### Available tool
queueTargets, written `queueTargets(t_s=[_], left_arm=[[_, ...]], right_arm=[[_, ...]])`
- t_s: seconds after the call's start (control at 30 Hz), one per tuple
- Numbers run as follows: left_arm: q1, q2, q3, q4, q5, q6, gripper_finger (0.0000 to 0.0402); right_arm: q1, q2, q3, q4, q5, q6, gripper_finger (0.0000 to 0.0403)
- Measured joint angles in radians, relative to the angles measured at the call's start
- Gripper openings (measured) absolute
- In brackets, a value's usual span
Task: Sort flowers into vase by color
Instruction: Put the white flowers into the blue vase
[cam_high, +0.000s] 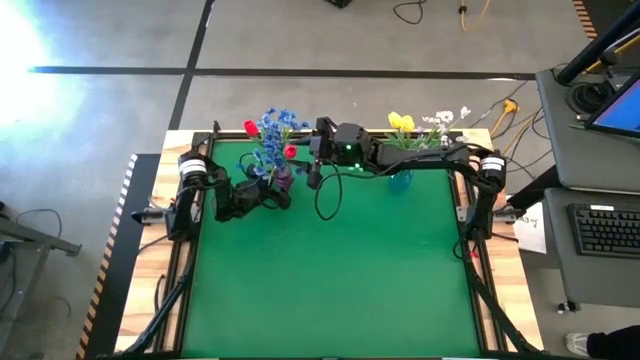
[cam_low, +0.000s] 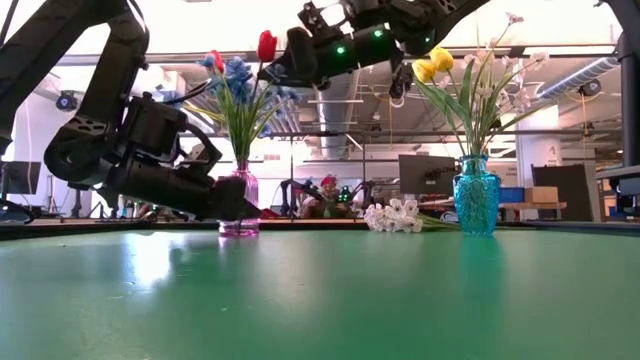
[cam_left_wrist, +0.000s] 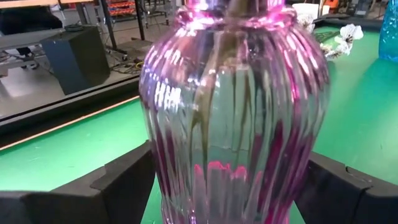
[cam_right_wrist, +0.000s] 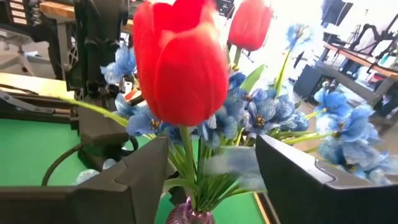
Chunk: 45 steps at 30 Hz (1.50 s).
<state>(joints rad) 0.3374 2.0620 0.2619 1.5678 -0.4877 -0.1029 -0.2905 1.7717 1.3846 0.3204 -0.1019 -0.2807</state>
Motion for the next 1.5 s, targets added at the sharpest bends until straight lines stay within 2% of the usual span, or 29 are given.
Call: queueTargets(t_s=[0.37, 0.73, 1.17, 1.5], left_arm=[[0.0, -0.016, -0.015, 0.002, -0.001, -0.016, 0.0316], [0.0, -0.042, -0.049, 0.002, -0.002, -0.037, 0.0316], [-0.003, -0.106, -0.079, 0.002, -0.002, -0.04, 0.0316], [-0.032, -0.155, -0.096, -0.013, -0.001, -0.043, 0.0316]], right_arm=[[0.0, -0.051, 0.0, -0.071, 0.0, 0.017, 0.0267], [0.0, -0.082, 0.0, -0.128, 0.026, 0.011, 0.0267], [0.0, -0.147, 0.0, -0.309, 0.087, 0.023, 0.0266], [0.0, -0.181, 0.0, -0.35, 0.103, 0.021, 0.0266]])
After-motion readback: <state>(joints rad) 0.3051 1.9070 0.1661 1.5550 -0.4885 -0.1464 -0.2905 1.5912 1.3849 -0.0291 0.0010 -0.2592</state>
